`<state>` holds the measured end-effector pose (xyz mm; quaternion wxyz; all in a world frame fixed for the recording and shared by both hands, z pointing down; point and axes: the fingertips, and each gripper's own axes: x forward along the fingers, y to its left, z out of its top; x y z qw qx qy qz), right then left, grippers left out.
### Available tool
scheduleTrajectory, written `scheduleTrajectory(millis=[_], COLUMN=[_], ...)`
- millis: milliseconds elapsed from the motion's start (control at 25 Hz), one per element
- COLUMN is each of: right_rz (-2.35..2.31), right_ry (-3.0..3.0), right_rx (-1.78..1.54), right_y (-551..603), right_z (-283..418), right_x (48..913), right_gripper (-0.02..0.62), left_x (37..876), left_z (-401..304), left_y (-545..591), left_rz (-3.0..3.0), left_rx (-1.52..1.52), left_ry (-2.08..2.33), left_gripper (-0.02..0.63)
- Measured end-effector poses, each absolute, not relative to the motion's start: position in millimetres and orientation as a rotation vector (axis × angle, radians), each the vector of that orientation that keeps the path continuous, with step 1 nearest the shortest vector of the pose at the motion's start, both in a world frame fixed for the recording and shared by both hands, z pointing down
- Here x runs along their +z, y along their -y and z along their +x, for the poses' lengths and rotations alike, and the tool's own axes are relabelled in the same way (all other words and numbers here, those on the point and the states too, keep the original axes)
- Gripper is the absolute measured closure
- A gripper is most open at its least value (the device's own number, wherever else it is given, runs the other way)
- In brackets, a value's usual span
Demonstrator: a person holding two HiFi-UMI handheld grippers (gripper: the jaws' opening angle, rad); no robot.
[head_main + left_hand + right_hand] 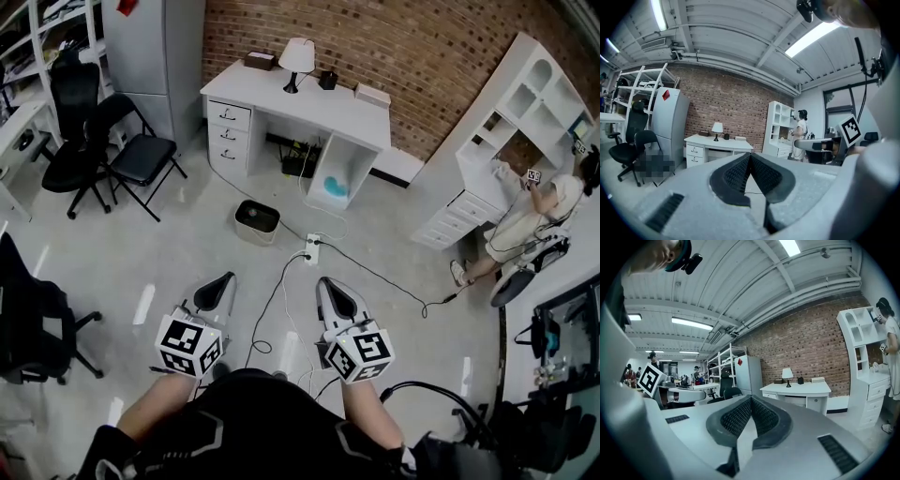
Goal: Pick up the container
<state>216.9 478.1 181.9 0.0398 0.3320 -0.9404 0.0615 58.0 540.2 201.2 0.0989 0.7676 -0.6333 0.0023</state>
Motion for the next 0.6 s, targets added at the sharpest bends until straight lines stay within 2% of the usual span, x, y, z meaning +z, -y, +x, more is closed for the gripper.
scheduleTrajectory(millis=[600], right_rz=[1.063], right_ry=[2.824], right_rx=[0.234], right_y=[-481.4], right_z=[172.5], right_x=[196.7], right_gripper=[0.588], left_x=[212.4], left_z=[11.0], left_y=[-551.4], left_rz=[2.282], left_rx=[-0.025], left_ry=[1.815], left_gripper=[0.598])
